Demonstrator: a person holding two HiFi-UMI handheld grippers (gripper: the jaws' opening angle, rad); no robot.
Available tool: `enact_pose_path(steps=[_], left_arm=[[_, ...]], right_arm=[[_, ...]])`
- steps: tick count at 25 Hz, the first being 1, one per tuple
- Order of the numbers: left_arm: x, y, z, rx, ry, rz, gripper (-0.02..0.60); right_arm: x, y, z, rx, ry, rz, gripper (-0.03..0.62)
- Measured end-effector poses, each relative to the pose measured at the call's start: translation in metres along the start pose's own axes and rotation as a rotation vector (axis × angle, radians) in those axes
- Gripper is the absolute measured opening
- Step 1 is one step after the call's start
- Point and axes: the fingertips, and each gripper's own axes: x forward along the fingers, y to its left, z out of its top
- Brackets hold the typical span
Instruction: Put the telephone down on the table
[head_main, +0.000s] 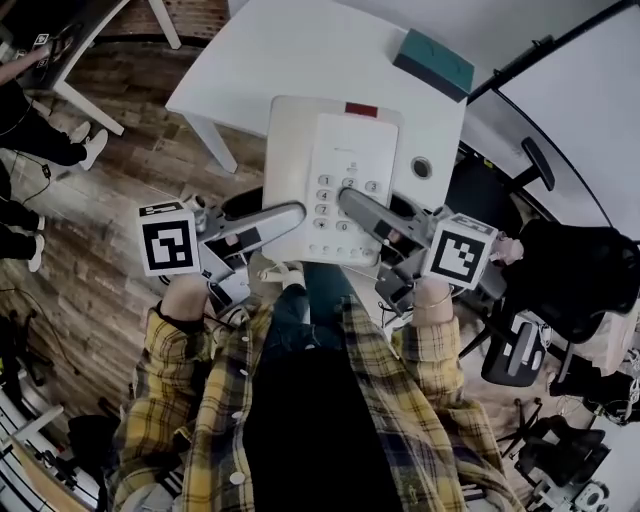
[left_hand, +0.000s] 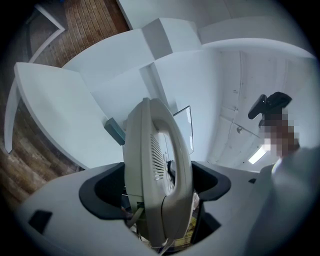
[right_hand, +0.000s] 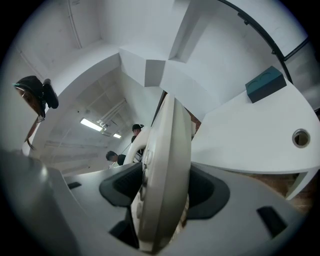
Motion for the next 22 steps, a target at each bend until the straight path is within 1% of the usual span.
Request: enact_pose_path(steps=[4,9,13,18,22], left_arm=[[0.011,-0.017,-0.017,0.020,-0.031,-0.015,0.390],[0.011,-0.031,-0.034,0.043,-0.008,-0.003,0.390],[-0.001,-0.036,-0.043,0.065,-0.044,0.005,0.390],[0.013,-0.028,-0.025,0.058,-0.043,0.020,0.390],[0.015,-0.027,-0.023,0.052,-0.045,0.025,0.390]], right_arm=[[-0.025,0.006,0.000,-0.056,-0.002,0.009,0.255],[-0.042,0.014,-0.014,-0.042,-0.030,0.025,0.255],[-0.040,0.023,-0.024,-0.069,-0.021,0.055,0.255],[-0.034,0.010,-0.006,-0.047,-0.007,0.055,0.255],[-0.034,0.008,-0.003,-0.035,-0.005,0.056,0.255]])
